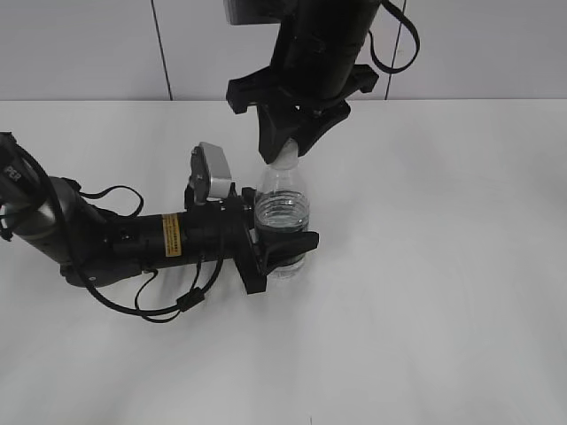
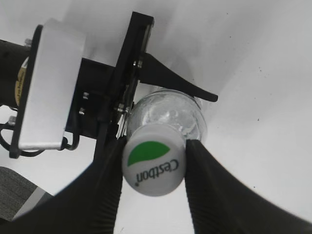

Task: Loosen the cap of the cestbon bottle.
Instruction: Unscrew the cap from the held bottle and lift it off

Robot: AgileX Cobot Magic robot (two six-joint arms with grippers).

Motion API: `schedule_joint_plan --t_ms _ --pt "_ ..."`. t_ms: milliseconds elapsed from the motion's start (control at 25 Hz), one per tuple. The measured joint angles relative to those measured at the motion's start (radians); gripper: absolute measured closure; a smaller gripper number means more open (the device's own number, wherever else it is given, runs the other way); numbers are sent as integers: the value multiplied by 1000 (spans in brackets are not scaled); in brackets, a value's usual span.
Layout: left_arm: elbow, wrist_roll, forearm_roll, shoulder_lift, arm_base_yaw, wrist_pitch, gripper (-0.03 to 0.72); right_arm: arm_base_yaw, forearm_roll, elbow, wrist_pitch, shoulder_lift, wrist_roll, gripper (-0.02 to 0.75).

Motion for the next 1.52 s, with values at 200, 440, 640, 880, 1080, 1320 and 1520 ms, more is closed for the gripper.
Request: schedule_joint_plan --t_ms 200,440,640,880,1080,1320,1520 --pt "0 0 0 0 0 0 280 0 0 0 0 0 -65 438" --pt "0 3 3 0 0 0 280 0 0 0 0 0 -256 439" --pt "0 4 5 0 0 0 280 0 1 0 0 0 -466 439" --pt "0 7 7 0 0 0 280 0 1 0 0 -1 -700 439" --pt "0 7 7 0 0 0 280 0 1 0 0 -1 -849 439" --pt "0 13 8 0 0 0 280 0 1 0 1 -1 -1009 439" --pt "0 20 10 0 0 0 280 0 1 0 4 -1 -1182 439"
